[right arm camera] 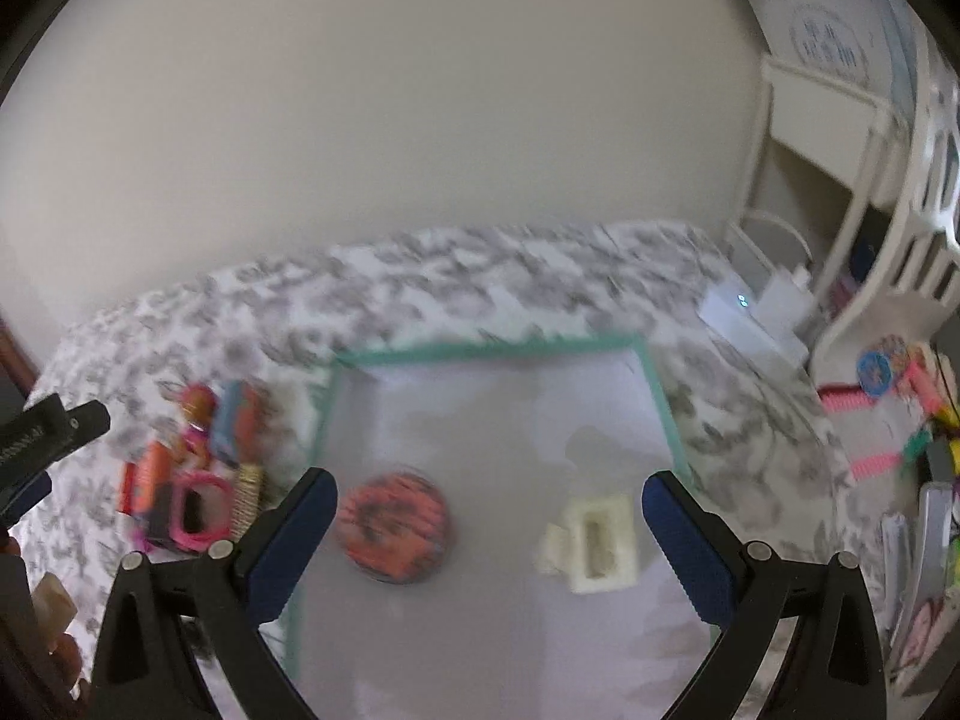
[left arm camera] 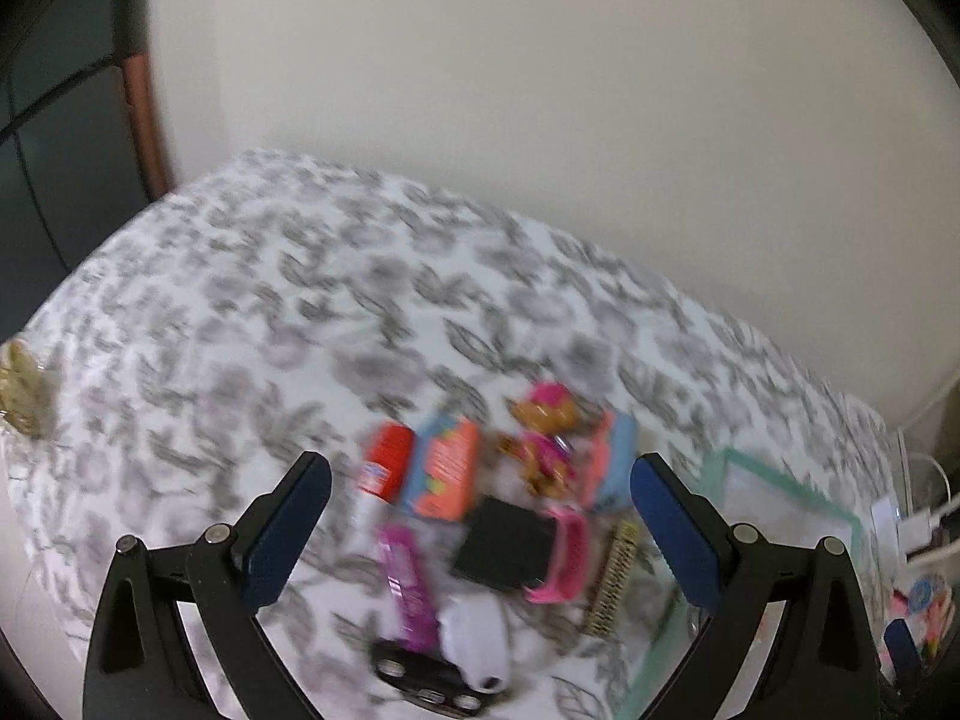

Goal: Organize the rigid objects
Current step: 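Move both tools back over the toy pile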

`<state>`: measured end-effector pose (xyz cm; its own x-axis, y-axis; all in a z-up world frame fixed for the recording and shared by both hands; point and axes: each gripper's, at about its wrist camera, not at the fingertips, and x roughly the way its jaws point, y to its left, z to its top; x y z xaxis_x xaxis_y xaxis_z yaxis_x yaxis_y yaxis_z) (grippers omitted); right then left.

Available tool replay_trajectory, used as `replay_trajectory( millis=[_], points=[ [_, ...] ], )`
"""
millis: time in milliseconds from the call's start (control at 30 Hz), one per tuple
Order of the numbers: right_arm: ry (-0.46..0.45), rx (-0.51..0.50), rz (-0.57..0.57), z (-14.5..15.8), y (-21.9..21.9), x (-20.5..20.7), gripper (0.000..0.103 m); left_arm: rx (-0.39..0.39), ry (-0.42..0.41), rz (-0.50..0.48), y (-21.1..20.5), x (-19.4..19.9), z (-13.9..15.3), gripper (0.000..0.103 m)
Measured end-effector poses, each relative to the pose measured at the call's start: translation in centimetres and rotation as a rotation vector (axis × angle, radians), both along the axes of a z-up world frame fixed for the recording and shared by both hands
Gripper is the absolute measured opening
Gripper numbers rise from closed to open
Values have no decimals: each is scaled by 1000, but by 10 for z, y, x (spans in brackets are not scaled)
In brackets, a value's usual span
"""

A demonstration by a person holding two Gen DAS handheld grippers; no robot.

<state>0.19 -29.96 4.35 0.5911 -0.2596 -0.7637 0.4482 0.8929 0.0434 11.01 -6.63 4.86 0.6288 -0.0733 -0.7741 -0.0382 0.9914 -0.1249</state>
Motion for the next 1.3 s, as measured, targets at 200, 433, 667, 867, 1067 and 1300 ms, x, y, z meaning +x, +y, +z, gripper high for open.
replay_trajectory(
  millis=[200,433,667,867,1067,1300],
  points=[
    [-18,59,52,10,37,17,103,25,-70,66,31,-7,25,100],
    [-54,129,129,3,77,29,103,8,-91,120,67,-14,35,100],
    [-75,147,187,-4,95,33,103,53,-34,165,83,-13,26,100],
    [-11,214,277,-26,111,41,103,15,127,188,90,-7,-15,100],
    [52,254,330,-49,126,42,103,26,239,197,92,-5,-49,100],
    [80,262,372,-58,136,43,95,-24,321,208,98,-10,-70,100]
  ],
)
